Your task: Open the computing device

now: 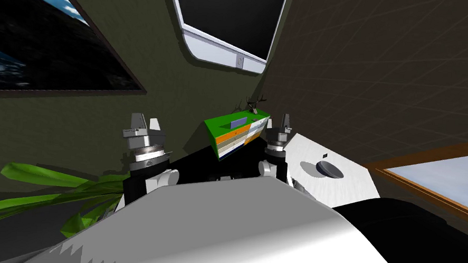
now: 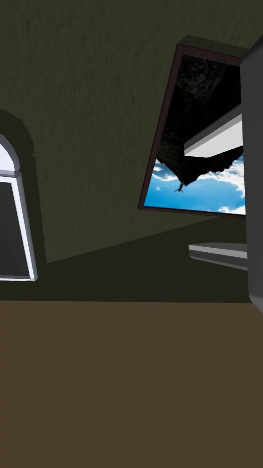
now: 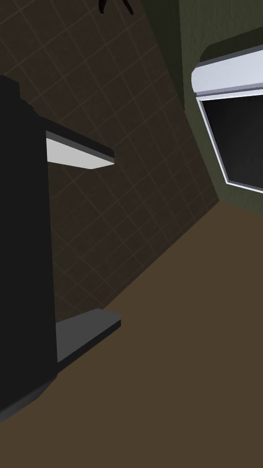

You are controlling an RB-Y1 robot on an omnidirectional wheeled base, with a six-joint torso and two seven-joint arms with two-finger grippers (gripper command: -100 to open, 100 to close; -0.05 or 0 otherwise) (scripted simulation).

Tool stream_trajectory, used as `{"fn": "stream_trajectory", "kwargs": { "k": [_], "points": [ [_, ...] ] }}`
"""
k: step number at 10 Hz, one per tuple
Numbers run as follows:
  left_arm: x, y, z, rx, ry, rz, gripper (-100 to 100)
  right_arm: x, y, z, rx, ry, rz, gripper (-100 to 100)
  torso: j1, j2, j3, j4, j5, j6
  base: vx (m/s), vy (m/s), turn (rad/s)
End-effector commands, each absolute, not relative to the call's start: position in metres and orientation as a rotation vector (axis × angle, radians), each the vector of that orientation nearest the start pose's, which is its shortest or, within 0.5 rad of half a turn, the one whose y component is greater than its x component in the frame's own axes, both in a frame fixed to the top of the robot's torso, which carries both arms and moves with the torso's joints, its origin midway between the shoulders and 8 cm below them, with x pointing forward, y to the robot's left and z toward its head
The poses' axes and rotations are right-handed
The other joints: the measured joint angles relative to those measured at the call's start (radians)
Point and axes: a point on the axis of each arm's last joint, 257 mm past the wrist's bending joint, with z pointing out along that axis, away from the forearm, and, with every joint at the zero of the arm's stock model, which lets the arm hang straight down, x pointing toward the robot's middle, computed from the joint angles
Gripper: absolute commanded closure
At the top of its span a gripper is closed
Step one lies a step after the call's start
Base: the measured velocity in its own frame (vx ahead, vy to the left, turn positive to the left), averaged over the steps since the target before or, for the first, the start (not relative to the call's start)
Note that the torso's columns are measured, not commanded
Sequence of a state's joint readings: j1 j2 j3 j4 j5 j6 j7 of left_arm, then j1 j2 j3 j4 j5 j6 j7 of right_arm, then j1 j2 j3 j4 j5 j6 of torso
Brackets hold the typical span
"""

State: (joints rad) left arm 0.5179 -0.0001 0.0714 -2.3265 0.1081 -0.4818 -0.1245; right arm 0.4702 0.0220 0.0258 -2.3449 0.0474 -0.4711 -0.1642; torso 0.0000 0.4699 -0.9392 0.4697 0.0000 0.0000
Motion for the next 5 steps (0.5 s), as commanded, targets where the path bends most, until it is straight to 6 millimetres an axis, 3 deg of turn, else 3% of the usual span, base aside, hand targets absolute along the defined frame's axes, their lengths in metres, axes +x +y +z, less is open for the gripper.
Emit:
{"fn": "stream_trajectory", "kwargs": {
  "k": [1, 2, 3, 5],
  "points": [
    [0.329, 0.315, 0.038, -0.657, 0.567, -1.18, 0, 0.338, -0.263, 0.057, 0.655, 0.535, 1.475, 0, 0.0, 0.074, -0.148, 0.074, 0.0, 0.0, 0.0, 0.0, 0.0],
    [0.329, 0.315, 0.038, -0.657, 0.567, -1.18, 0, 0.338, -0.263, 0.057, 0.655, 0.535, 1.475, 0, 0.0, 0.148, -0.295, 0.148, 0.0, 0.0, 0.0, 0.0, 0.0],
    [0.329, 0.315, 0.038, -0.657, 0.567, -1.18, 0, 0.34, -0.258, 0.054, 0.621, 0.582, 1.457, -100, 0.0, 0.221, -0.443, 0.221, 0.0, 0.0, 0.012, 0.005, 0.01],
    [0.329, 0.315, 0.038, -0.658, 0.568, -1.18, 0, 0.344, -0.252, 0.049, 0.566, 0.651, 1.411, -100, 0.0, 0.264, -0.532, 0.264, 0.0, 0.0, 0.018, 0.013, 0.017]
  ]
}}
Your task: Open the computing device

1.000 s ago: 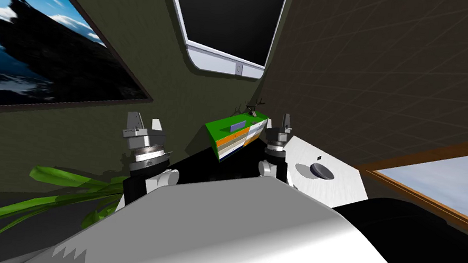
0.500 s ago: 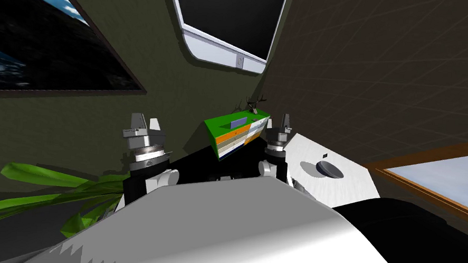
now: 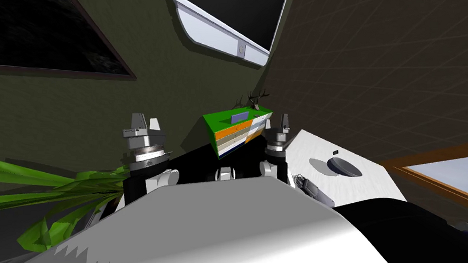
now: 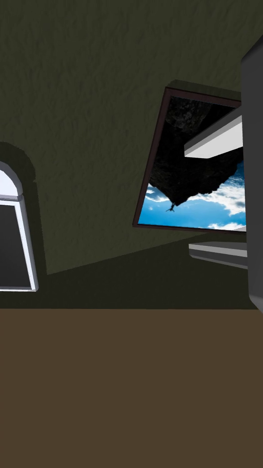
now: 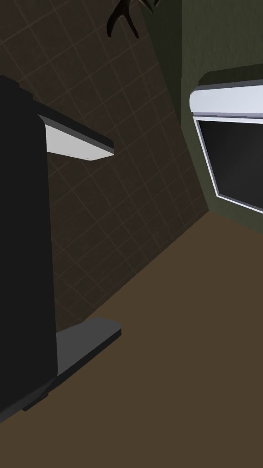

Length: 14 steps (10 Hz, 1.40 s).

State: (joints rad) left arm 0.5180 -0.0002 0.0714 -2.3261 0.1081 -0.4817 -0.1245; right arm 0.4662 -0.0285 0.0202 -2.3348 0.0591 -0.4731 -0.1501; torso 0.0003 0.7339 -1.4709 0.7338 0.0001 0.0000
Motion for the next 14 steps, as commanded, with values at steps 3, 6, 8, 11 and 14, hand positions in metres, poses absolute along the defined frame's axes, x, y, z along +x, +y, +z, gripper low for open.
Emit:
{"fn": "stream_trajectory", "kwargs": {
  "k": [3, 6, 8, 11, 14],
  "points": [
    [0.329, 0.315, 0.037, -0.658, 0.568, -1.18, 0, 0.353, -0.248, 0.039, 0.471, 0.745, 1.296, -100, 0.0, 0.003, -0.005, 0.004, 0.0, 0.0, 0.034, 0.026, 0.026],
    [0.329, 0.315, 0.037, -0.658, 0.568, -1.18, 0, 0.363, -0.248, 0.026, 0.369, 0.821, 1.144, -100, 0.0, 0.004, -0.005, 0.004, 0.0, 0.0, 0.05, 0.035, 0.036],
    [0.329, 0.315, 0.037, -0.658, 0.568, -1.18, 0, 0.367, -0.25, 0.022, 0.332, 0.844, 1.082, -100, 0.0, 0.003, -0.006, 0.004, 0.0, 0.0, 0.059, 0.031, 0.026],
    [0.329, 0.315, 0.037, -0.658, 0.568, -1.18, 0, 0.375, -0.253, 0.013, 0.259, 0.884, 0.957, -100, 0.0, 0.005, -0.005, 0.004, 0.0, 0.0, 0.037, 0.033, 0.03],
    [0.329, 0.315, 0.037, -0.658, 0.568, -1.18, 0, 0.384, -0.257, 0.003, 0.184, 0.919, 0.824, -100, 0.0, 0.003, -0.006, 0.004, 0.0, 0.0, 0.044, 0.03, 0.032]
  ]
}}
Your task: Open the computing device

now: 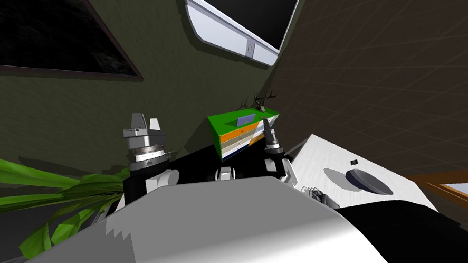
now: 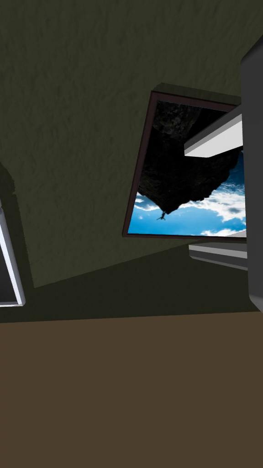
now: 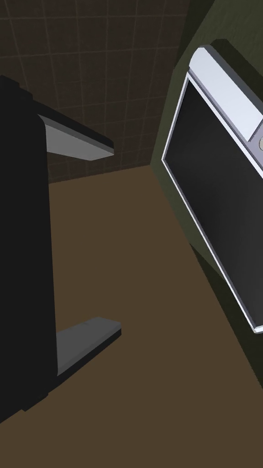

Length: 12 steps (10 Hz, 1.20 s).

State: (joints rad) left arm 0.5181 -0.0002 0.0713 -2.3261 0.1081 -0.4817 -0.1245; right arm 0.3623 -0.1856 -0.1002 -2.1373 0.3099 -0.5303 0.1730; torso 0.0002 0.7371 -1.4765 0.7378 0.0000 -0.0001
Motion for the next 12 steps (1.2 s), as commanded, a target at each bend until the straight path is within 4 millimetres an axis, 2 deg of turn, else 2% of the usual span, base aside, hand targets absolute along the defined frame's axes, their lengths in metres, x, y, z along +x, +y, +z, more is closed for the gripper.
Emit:
{"fn": "stream_trajectory", "kwargs": {
  "k": [1, 9, 12],
  "points": [
    [0.329, 0.315, 0.037, -0.658, 0.568, -1.18, 0, 0.388, -0.26, -0.003, 0.147, 0.936, 0.757, -100, 0.0, 0.0, 0.0, 0.0, 0.0, 0.0, 0.047, 0.027, 0.034],
    [0.329, 0.315, 0.037, -0.658, 0.568, -1.18, 0, 0.41, -0.275, -0.029, -0.012, 1.002, 0.461, -100, 0.001, 0.001, 0.001, 0.0, 0.0, 0.0, 0.046, 0.028, 0.029],
    [0.329, 0.315, 0.037, -0.658, 0.568, -1.18, 0, 0.421, -0.284, -0.046, -0.086, 1.035, 0.317, -100, 0.0, 0.001, 0.0, 0.0, 0.0, 0.0, 0.041, 0.03, 0.031]
  ]
}}
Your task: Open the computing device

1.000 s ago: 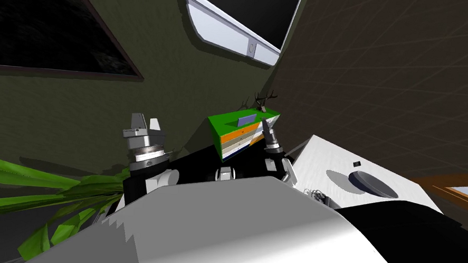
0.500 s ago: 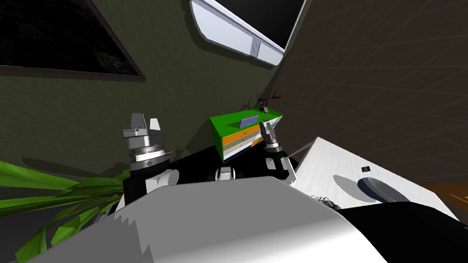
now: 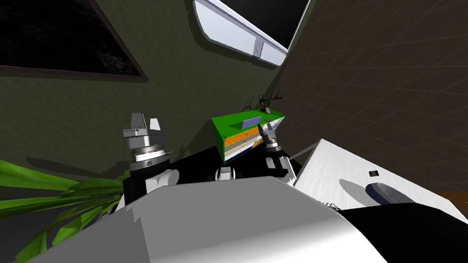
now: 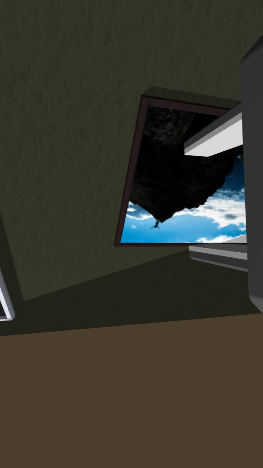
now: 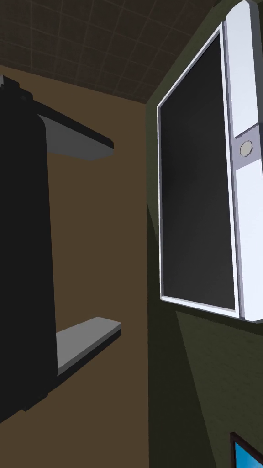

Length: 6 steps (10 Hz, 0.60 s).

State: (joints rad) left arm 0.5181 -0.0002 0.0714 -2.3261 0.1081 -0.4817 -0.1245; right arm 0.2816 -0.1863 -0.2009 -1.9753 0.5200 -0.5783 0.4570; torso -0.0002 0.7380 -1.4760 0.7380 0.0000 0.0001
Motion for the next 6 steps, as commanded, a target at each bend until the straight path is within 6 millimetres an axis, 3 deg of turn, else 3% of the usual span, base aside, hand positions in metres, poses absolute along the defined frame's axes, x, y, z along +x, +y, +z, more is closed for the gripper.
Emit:
{"fn": "stream_trajectory", "kwargs": {
  "k": [1, 6],
  "points": [
    [0.329, 0.315, 0.037, -0.658, 0.568, -1.18, 0, 0.421, -0.284, -0.046, -0.089, 1.034, 0.311, -100, 0.001, -0.001, 0.0, 0.0, 0.0, 0.0, 0.044, 0.03, 0.021],
    [0.329, 0.315, 0.037, -0.658, 0.568, -1.18, 0, 0.438, -0.3, -0.074, -0.2, 1.084, 0.097, -100, 0.001, -0.001, -0.001, 0.0, 0.0, 0.0, 0.052, 0.03, 0.035]
  ]
}}
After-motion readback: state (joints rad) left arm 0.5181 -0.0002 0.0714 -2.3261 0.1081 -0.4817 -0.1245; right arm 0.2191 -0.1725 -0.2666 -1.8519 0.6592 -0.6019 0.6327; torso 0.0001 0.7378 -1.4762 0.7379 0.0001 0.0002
